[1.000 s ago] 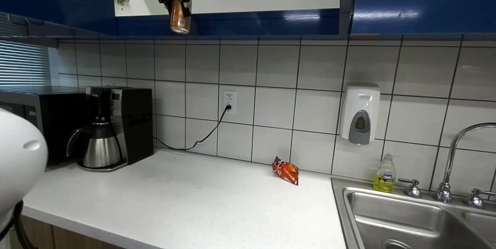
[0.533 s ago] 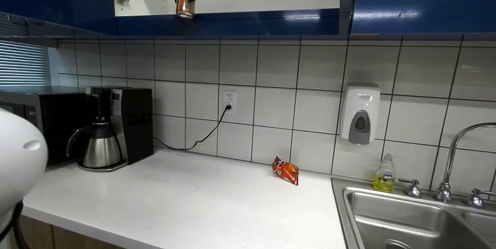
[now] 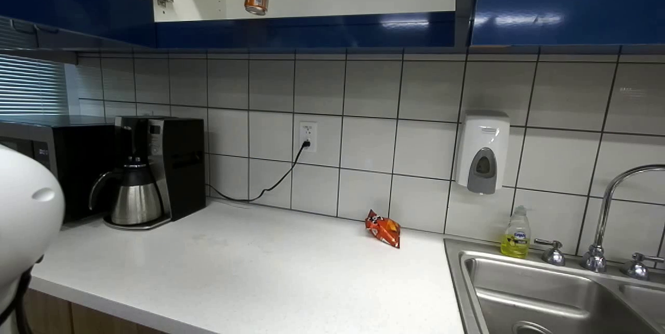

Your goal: Put the can inside the cupboard

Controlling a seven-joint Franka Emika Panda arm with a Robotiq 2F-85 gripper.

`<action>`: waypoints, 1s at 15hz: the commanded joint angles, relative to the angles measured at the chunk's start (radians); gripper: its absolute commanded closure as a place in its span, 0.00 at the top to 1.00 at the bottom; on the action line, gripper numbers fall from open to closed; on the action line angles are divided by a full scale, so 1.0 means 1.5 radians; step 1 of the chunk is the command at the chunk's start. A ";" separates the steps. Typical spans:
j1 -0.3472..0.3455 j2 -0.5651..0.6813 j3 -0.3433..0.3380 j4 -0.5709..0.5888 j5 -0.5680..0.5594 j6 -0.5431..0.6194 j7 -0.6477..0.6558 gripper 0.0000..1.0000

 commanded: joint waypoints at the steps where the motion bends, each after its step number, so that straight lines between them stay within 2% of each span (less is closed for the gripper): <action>1: 0.007 0.079 0.005 0.143 -0.019 -0.065 0.012 0.38; 5: 0.015 0.141 -0.005 0.231 -0.027 -0.096 0.011 0.38; 15: 0.003 0.241 -0.028 0.355 -0.022 -0.131 -0.001 0.38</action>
